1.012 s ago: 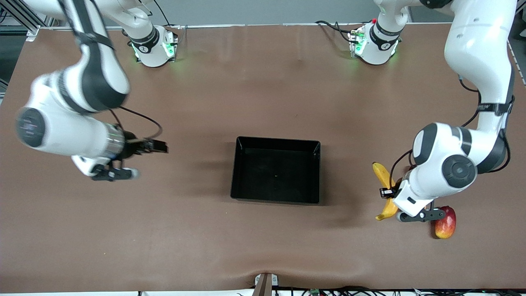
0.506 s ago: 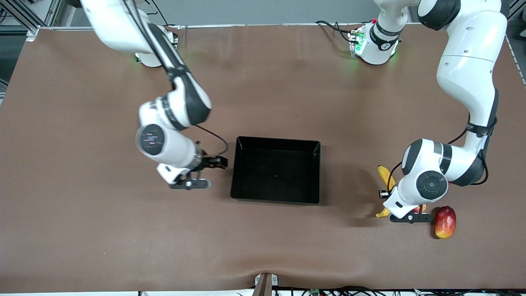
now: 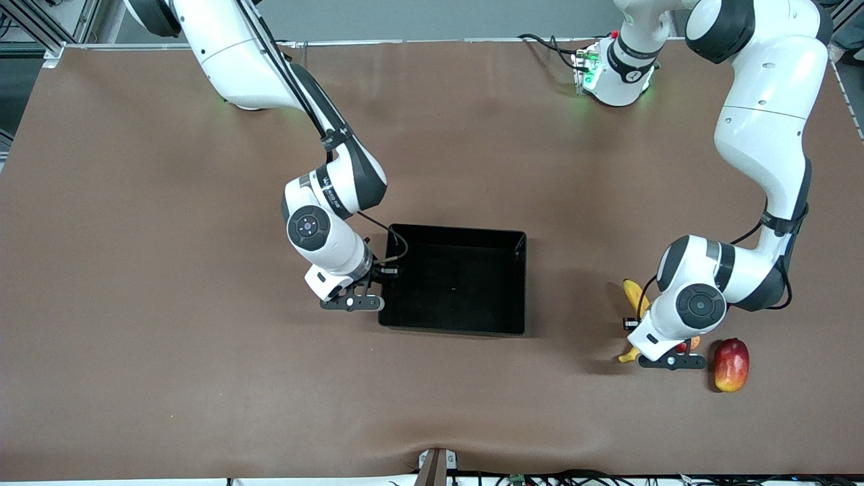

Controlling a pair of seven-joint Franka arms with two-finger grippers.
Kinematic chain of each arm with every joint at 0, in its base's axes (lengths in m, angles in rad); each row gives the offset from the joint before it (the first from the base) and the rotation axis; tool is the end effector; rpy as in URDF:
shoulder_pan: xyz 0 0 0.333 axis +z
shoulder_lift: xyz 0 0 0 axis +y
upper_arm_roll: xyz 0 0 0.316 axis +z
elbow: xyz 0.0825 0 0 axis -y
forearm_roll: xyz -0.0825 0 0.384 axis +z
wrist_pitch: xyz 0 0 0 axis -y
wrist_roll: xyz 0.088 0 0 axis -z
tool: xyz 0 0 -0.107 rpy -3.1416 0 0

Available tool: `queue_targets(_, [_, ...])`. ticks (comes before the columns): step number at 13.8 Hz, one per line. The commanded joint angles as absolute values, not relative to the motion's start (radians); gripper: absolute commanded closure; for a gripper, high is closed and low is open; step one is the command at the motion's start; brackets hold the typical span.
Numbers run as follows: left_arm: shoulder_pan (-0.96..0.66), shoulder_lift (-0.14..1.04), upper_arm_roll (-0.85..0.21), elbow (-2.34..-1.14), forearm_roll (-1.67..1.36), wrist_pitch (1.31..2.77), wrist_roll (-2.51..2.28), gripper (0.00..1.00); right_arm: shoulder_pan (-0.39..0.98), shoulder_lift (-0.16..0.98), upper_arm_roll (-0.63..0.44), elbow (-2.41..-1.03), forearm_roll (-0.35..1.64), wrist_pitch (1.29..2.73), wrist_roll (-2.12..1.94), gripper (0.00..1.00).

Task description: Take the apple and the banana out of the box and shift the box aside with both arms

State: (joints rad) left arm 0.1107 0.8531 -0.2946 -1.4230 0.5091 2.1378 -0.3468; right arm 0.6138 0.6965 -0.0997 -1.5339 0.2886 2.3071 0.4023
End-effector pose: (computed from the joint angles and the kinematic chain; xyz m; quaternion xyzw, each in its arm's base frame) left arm 0.7138 -0.0717 0.1930 -0.9942 0.0237 0.0181 0.1029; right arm 0.6153 0.3674 0.2546 -0.9957 0.0239 -0.0019 0.0892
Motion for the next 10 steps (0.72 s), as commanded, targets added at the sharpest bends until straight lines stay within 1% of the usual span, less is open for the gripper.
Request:
queue_targets(1, [0.112, 0.836, -0.301, -1.422, 0.541, 2.141, -0.345, 0.00, 0.603, 0.696, -0.100, -1.513, 0.302, 2.296, 0.413, 1.00])
queue_targets(3, [0.106, 0.804, -0.307, -1.414, 0.532, 2.126, -0.347, 0.00, 0.588, 0.686, -0.100, -1.508, 0.304, 2.273, 0.405, 1.00])
queue_targets(5, [0.110, 0.761, -0.316, -1.411, 0.522, 2.096, -0.345, 0.00, 0.565, 0.672, -0.098, -1.497, 0.304, 2.217, 0.403, 1.00])
queue_targets(8, [0.110, 0.665, -0.325, -1.408, 0.515, 2.040, -0.342, 0.00, 0.502, 0.574, -0.100, -1.494, 0.302, 2.084, 0.399, 1.00])
queue_targets(10, [0.123, 0.592, -0.330, -1.410, 0.453, 2.016, -0.342, 0.00, 0.416, 0.503, -0.101, -1.502, 0.302, 1.998, 0.315, 1.00])
